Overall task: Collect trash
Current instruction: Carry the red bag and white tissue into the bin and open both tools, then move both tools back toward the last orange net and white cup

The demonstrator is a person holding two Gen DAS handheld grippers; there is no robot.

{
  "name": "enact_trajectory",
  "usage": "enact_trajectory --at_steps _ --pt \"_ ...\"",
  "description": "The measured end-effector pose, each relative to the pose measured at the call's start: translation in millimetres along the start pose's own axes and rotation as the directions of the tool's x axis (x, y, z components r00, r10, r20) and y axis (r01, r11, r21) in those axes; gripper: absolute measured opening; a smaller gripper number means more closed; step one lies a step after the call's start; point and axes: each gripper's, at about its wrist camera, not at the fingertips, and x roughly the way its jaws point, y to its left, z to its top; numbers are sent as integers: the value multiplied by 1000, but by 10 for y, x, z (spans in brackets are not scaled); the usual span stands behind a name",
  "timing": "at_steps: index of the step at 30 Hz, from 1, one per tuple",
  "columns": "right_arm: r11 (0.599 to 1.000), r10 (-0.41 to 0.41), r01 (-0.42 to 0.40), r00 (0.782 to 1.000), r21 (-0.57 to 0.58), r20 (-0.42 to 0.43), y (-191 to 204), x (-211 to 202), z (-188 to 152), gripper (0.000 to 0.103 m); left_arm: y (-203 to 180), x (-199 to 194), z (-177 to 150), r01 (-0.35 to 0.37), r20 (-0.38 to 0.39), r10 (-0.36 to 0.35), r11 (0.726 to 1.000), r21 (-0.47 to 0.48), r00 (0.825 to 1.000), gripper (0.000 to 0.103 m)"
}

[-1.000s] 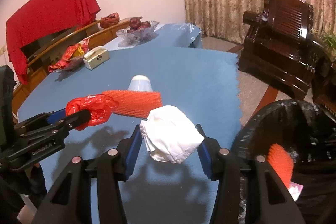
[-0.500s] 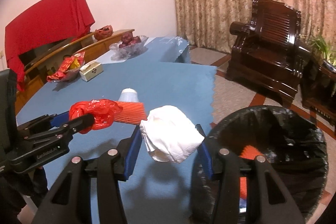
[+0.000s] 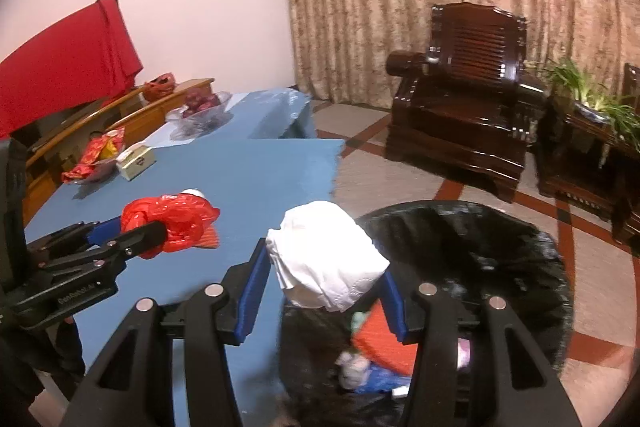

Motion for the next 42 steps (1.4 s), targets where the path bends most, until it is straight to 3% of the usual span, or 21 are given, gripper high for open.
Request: enact_trajectory --at_steps 21,36,40,42 --pt "982 -172 172 985 80 -10 -979 -140 -67 50 -957 658 104 138 -27 -136 985 106 990 48" --pt "971 -214 218 976 96 -46 -1329 93 -146 52 -1217 1203 97 177 -88 -166 974 143 982 49" --pt "969 -225 229 973 94 -55 -1399 134 -173 56 -1255 1256 70 182 -98 -169 973 144 981 59" --pt "966 -235 239 970 93 -58 -1411 142 -184 67 -1268 1274 80 184 -98 -171 972 144 980 66"
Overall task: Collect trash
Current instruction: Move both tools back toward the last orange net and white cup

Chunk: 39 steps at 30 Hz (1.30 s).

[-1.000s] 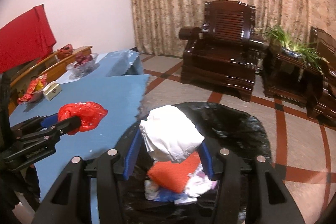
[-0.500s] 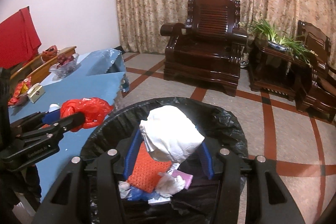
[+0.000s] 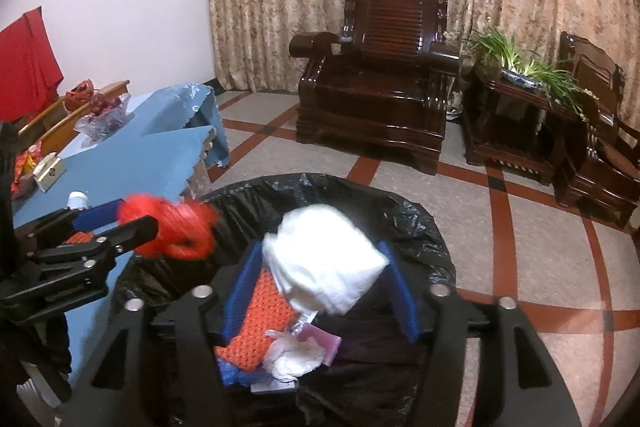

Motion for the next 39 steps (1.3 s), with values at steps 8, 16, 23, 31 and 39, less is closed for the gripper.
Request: enact_trajectory --at_steps 8,16,23,31,39 --pt "999 -33 33 999 22 30 -31 -92 -26 97 123 -112 -13 -17 7 17 1000 -23 1000 87" --pt "999 14 -16 999 30 44 115 -219 -22 97 456 -533 -89 -96 45 98 994 -50 994 93" --pt "997 73 -73 996 8 43 474 -248 -44 97 756 -909 -207 -156 70 163 983 -93 984 94" --pt "990 140 -138 990 -42 35 941 -224 -19 97 1152 -1254 -377 -228 77 242 962 -152 967 94" --pt "974 203 -200 979 -103 24 1455 -179 1 97 1572 -1546 -533 -302 72 321 933 -198 944 94"
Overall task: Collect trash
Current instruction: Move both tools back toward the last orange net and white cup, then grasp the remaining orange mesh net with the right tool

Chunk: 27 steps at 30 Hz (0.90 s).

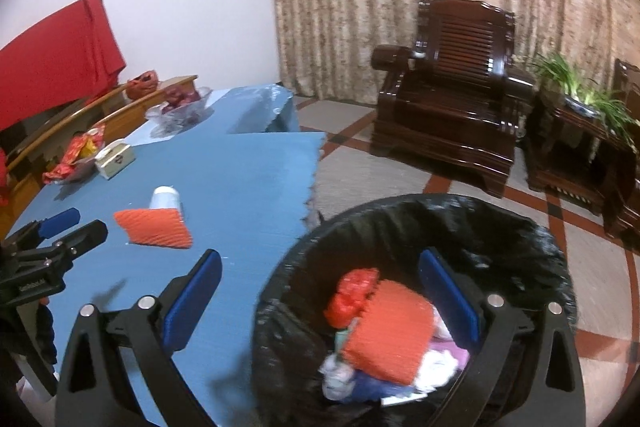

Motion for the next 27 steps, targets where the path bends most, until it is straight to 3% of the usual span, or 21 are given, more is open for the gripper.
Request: enact_trajectory --at_steps 15,27 --pt "990 110 -112 993 -89 -28 854 549 127 97 880 0 -86 -149 -18 148 986 -78 989 94" --pt "975 151 -167 982 -147 -118 1411 1269 10 97 1429 216 -183 -236 -62 230 964 -121 971 94"
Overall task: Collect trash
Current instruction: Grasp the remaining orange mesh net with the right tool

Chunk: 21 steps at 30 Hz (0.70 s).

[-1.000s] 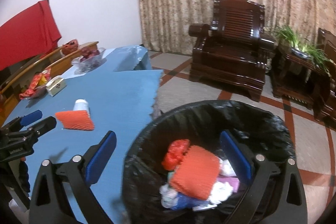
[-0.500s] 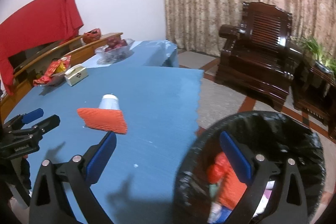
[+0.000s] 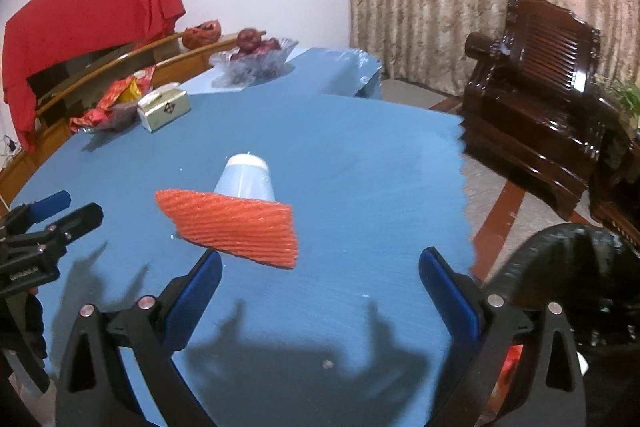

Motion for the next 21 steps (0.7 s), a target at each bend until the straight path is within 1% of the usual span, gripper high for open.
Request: enact_trajectory --at_steps 8,19,20,21 --pt "999 31 -33 999 -32 -41 241 453 36 97 164 228 -43 -37 -24 37 999 -7 999 94" --pt "995 77 -81 993 -51 -85 297 822 96 97 295 435 -58 -55 -53 53 998 -31 997 94" --pt "995 85 -90 992 -52 -89 306 849 94 95 296 447 -57 -54 -55 53 998 -31 997 94" --pt "994 94 -99 991 -54 -93 300 856 86 90 295 460 -57 -54 -56 53 998 -31 997 94"
